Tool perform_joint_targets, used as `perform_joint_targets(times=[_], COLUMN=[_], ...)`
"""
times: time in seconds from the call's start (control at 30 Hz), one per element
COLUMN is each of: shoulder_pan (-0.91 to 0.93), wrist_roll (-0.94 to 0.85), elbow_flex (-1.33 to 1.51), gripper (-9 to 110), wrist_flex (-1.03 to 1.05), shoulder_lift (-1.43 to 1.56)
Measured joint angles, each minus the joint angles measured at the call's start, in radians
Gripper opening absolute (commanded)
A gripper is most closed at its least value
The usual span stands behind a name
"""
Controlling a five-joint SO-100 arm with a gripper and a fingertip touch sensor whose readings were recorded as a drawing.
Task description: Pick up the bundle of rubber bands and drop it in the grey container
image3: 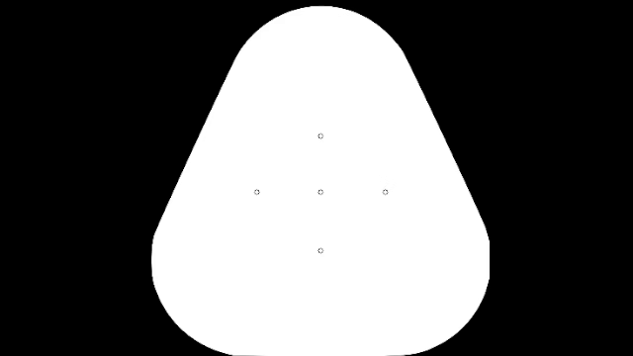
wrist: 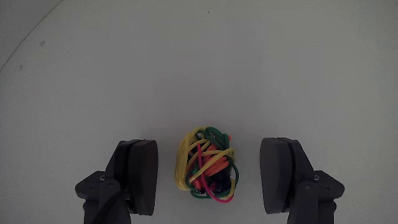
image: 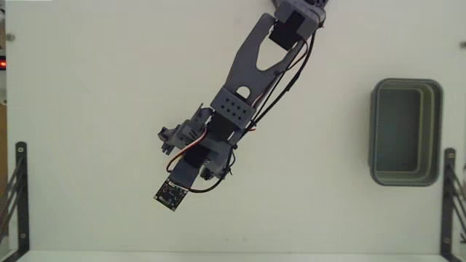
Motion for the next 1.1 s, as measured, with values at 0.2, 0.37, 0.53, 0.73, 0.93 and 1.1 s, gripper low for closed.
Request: perform_joint_targets(times=[0.2, 0.37, 0.53, 0.73, 0.93, 1.1], shoulder_pan=[0.0, 0.0, 0.0, 0.0, 0.0, 0.0], wrist_roll=[0.002, 0.002, 0.0, 0.0, 0.0, 0.0], elbow_flex=[0.015, 0.029, 0.032, 0.032, 0.032, 0.032], gripper=[110, 110, 110, 110, 109, 108], wrist_flex=[-0.02, -0.034, -0.04, -0.04, -0.04, -0.04], shoulder_lift=[0.0, 0.0, 0.0, 0.0, 0.0, 0.0])
